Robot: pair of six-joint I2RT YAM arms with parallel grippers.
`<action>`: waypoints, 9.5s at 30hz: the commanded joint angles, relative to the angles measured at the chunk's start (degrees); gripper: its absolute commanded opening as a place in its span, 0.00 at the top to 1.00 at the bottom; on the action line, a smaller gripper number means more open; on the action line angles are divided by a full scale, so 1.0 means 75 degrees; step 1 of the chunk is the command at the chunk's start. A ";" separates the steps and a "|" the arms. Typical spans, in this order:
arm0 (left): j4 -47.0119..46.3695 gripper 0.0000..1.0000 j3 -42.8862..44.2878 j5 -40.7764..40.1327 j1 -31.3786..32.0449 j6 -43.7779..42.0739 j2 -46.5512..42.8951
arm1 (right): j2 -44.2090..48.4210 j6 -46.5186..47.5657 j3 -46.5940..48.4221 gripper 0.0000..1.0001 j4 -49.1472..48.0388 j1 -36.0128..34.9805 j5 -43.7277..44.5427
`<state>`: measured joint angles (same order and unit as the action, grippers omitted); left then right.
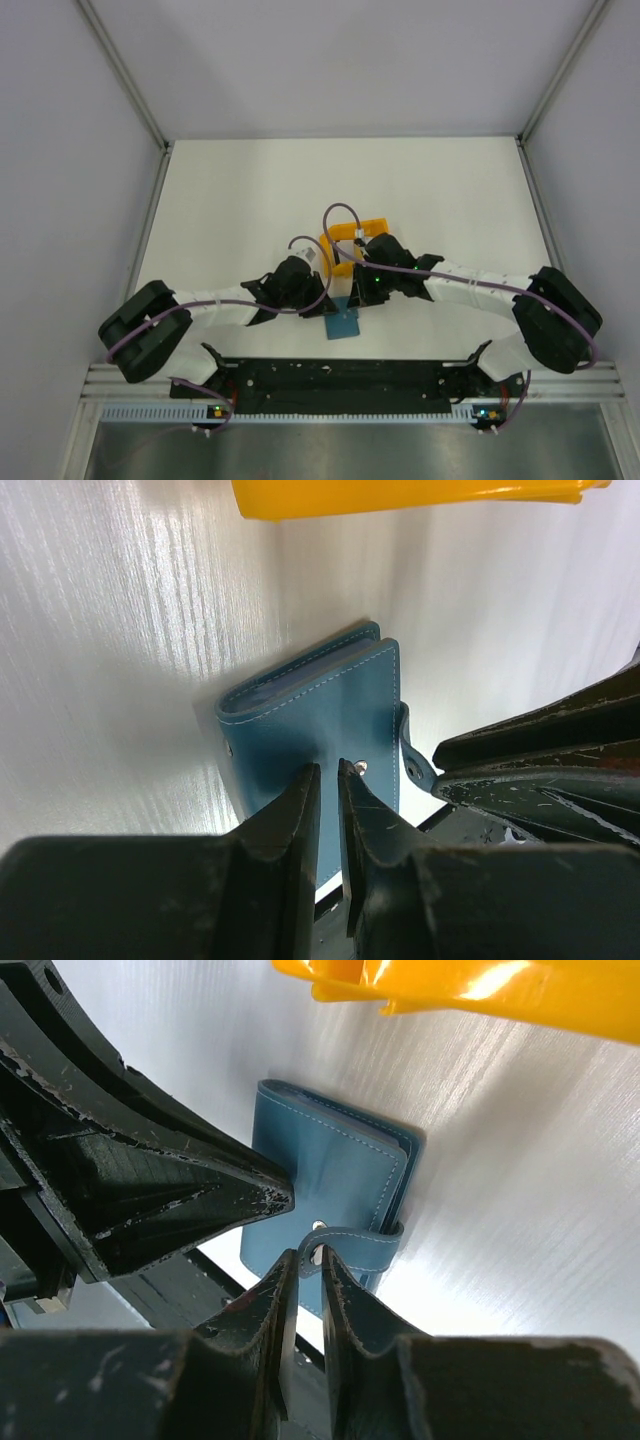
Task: Put the credit cards into the card holder
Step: Close the card holder at the center of the board.
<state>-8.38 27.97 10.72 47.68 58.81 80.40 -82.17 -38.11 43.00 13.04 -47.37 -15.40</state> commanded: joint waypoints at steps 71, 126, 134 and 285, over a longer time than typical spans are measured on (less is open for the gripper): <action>0.0250 0.83 0.0103 -0.0105 0.0041 -0.0036 0.0249 | -0.0833 0.0101 0.1497 1.00 0.1543 -0.1840 0.2827; -0.0101 0.83 -0.0201 -0.0234 0.0053 0.0526 0.0179 | -0.1829 -0.1516 0.0325 1.00 0.1132 -0.2717 0.3564; -0.0101 0.84 -0.0424 -0.0375 0.0053 0.0889 0.0050 | -0.0822 -0.2336 -0.0483 1.00 0.1273 -0.2870 0.4091; 0.0343 0.75 0.0735 0.0235 -0.0486 -0.0223 0.0050 | 0.0949 -0.1118 0.1050 0.49 0.1870 -0.0562 0.3717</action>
<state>-9.15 31.09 14.11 43.68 61.43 83.92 -75.35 -49.93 44.82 22.00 -51.83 7.94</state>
